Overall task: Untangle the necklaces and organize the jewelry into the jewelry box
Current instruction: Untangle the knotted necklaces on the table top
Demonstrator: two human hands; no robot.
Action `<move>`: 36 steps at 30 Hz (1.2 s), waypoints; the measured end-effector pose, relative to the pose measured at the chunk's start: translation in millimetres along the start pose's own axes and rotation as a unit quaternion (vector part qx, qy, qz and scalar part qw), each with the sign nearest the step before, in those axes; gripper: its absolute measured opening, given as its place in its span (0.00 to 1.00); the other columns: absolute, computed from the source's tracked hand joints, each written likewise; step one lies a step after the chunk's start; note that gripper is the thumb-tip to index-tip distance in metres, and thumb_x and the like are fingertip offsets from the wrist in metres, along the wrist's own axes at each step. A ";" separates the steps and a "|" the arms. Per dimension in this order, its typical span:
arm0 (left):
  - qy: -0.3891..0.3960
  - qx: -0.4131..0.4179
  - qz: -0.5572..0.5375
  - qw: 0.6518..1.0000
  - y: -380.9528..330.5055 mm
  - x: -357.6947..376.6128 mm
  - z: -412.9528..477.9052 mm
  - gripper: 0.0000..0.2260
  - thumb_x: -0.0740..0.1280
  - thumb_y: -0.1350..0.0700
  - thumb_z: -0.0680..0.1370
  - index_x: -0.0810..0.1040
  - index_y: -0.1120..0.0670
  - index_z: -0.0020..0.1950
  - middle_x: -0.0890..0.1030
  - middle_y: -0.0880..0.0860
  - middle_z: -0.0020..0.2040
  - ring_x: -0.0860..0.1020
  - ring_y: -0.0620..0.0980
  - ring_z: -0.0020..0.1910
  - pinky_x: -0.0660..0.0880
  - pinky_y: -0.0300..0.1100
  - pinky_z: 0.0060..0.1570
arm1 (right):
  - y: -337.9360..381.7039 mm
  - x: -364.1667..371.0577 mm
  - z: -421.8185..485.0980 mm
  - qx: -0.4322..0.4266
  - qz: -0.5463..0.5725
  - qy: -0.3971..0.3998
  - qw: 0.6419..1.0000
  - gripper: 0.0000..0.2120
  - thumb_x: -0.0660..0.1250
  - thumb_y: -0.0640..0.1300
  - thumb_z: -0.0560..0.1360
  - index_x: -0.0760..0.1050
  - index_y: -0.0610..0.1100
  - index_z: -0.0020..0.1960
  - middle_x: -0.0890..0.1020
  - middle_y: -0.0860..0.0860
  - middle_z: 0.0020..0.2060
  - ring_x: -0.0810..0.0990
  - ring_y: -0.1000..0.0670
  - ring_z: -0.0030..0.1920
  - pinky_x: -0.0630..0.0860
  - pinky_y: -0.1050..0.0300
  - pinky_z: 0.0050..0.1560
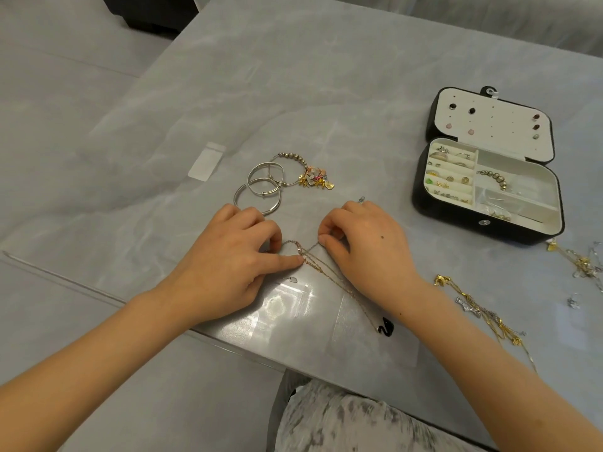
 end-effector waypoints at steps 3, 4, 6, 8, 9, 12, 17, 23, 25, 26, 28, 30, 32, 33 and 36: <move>-0.003 0.004 0.001 1.000 0.7 0.7 -0.7 0.16 0.56 0.53 0.76 0.82 0.44 0.53 0.78 0.50 0.41 0.71 0.52 0.41 0.55 0.41 0.42 | 1.1 1.9 -3.4 0.010 0.014 -0.043 0.999 0.04 0.69 0.47 0.72 0.77 0.46 0.43 0.76 0.53 0.37 0.71 0.52 0.40 0.63 0.61 0.43; -0.004 0.005 0.000 1.000 0.6 0.8 -0.9 0.16 0.56 0.53 0.76 0.83 0.43 0.53 0.78 0.50 0.41 0.71 0.52 0.40 0.56 0.41 0.41 | 2.7 2.2 -5.2 0.009 0.024 -0.051 0.998 0.05 0.69 0.48 0.71 0.76 0.47 0.42 0.75 0.54 0.36 0.70 0.52 0.39 0.63 0.61 0.42; -0.007 0.005 -0.006 1.000 0.6 1.1 -1.0 0.16 0.56 0.53 0.77 0.83 0.43 0.53 0.78 0.50 0.41 0.71 0.52 0.40 0.57 0.42 0.40 | 6.2 3.0 -8.3 0.000 0.037 -0.045 0.998 0.07 0.69 0.52 0.68 0.75 0.48 0.40 0.74 0.55 0.34 0.70 0.53 0.37 0.62 0.60 0.38; -0.009 0.005 -0.007 1.000 0.8 1.6 -1.2 0.16 0.56 0.52 0.78 0.83 0.43 0.53 0.78 0.50 0.41 0.71 0.51 0.40 0.57 0.42 0.40 | 8.1 4.2 -10.2 -0.010 0.033 -0.033 0.999 0.08 0.69 0.52 0.67 0.75 0.49 0.39 0.74 0.54 0.34 0.71 0.52 0.37 0.62 0.60 0.37; -0.009 0.007 -0.007 1.000 1.3 1.6 -1.4 0.15 0.56 0.52 0.77 0.83 0.43 0.53 0.78 0.50 0.41 0.70 0.51 0.40 0.56 0.41 0.41 | 8.2 4.9 -10.6 -0.011 0.030 -0.029 0.999 0.07 0.70 0.52 0.67 0.75 0.49 0.38 0.74 0.55 0.34 0.71 0.52 0.37 0.62 0.60 0.37; -0.010 0.010 -0.011 1.000 2.5 1.6 -2.5 0.15 0.57 0.53 0.77 0.83 0.43 0.52 0.78 0.50 0.42 0.70 0.51 0.41 0.54 0.40 0.43 | 6.1 4.4 -10.7 -0.005 0.023 -0.028 0.999 0.07 0.73 0.48 0.67 0.76 0.48 0.38 0.73 0.56 0.34 0.70 0.53 0.37 0.60 0.62 0.34; -0.007 0.014 -0.018 1.000 3.8 2.0 -1.9 0.16 0.57 0.54 0.76 0.83 0.43 0.53 0.78 0.49 0.42 0.69 0.51 0.42 0.55 0.40 0.41 | 3.7 3.7 -12.6 -0.014 0.014 -0.045 0.999 0.07 0.74 0.46 0.67 0.76 0.48 0.37 0.76 0.55 0.33 0.69 0.54 0.36 0.61 0.63 0.33; 0.002 0.016 -0.021 1.000 3.5 0.4 -0.9 0.18 0.56 0.56 0.74 0.83 0.43 0.51 0.78 0.49 0.42 0.72 0.52 0.42 0.65 0.44 0.40 | 0.8 1.9 -12.5 -0.029 -0.012 -0.062 0.998 0.06 0.73 0.46 0.68 0.76 0.47 0.37 0.77 0.53 0.32 0.70 0.53 0.34 0.63 0.60 0.35; 0.003 0.016 -0.018 1.000 3.4 -0.3 0.1 0.19 0.55 0.57 0.73 0.83 0.43 0.51 0.79 0.49 0.42 0.72 0.52 0.41 0.64 0.44 0.40 | -1.2 0.8 -14.0 -0.028 -0.015 -0.057 0.998 0.06 0.73 0.46 0.68 0.76 0.47 0.37 0.77 0.53 0.32 0.71 0.52 0.34 0.63 0.60 0.35; 0.003 0.016 -0.017 1.000 3.2 -0.5 0.5 0.19 0.55 0.57 0.73 0.83 0.43 0.51 0.79 0.49 0.42 0.72 0.52 0.41 0.64 0.44 0.40 | -1.5 0.2 -14.6 -0.028 -0.015 -0.055 0.998 0.06 0.73 0.45 0.68 0.76 0.47 0.37 0.78 0.53 0.33 0.71 0.52 0.34 0.63 0.60 0.35; 0.003 0.016 -0.019 1.000 2.9 -0.9 1.0 0.18 0.55 0.57 0.73 0.83 0.43 0.51 0.79 0.49 0.42 0.72 0.52 0.41 0.62 0.42 0.41 | -1.2 -0.4 -15.8 -0.029 -0.012 -0.051 0.998 0.05 0.73 0.44 0.68 0.77 0.47 0.38 0.78 0.53 0.33 0.73 0.51 0.34 0.64 0.59 0.35; 0.003 0.015 -0.027 1.000 2.1 -0.9 1.4 0.18 0.56 0.57 0.73 0.83 0.43 0.50 0.78 0.49 0.42 0.71 0.51 0.42 0.61 0.42 0.41 | -0.7 -1.5 -16.6 -0.031 -0.003 -0.046 0.998 0.04 0.73 0.43 0.68 0.77 0.47 0.40 0.79 0.53 0.34 0.74 0.50 0.35 0.64 0.60 0.35; 0.003 0.014 -0.037 0.999 0.9 -0.3 1.8 0.18 0.56 0.57 0.72 0.84 0.43 0.49 0.78 0.49 0.42 0.72 0.51 0.42 0.62 0.42 0.41 | -0.2 -4.6 -17.1 -0.022 0.015 -0.020 0.999 0.06 0.73 0.43 0.68 0.78 0.48 0.43 0.78 0.54 0.35 0.73 0.51 0.37 0.63 0.63 0.36; 0.002 0.014 -0.040 0.999 0.5 0.1 1.9 0.18 0.56 0.57 0.72 0.84 0.43 0.49 0.78 0.49 0.42 0.72 0.51 0.42 0.63 0.43 0.41 | 0.6 -7.1 -17.3 -0.015 0.024 0.001 1.000 0.07 0.72 0.44 0.68 0.78 0.49 0.45 0.77 0.56 0.36 0.73 0.52 0.39 0.63 0.64 0.37; 0.000 0.017 -0.051 0.999 0.3 0.5 1.6 0.19 0.56 0.58 0.71 0.84 0.44 0.48 0.78 0.49 0.43 0.72 0.51 0.43 0.65 0.44 0.41 | -2.4 -12.2 -15.3 0.001 0.036 0.018 0.999 0.07 0.68 0.47 0.72 0.77 0.51 0.50 0.76 0.57 0.40 0.71 0.54 0.43 0.65 0.62 0.42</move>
Point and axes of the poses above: each hand's wrist, its own z-axis towards the middle knuckle, its own x-axis out of the palm, y = z × x, the point moved 1 cm from there along z, towards the middle knuckle
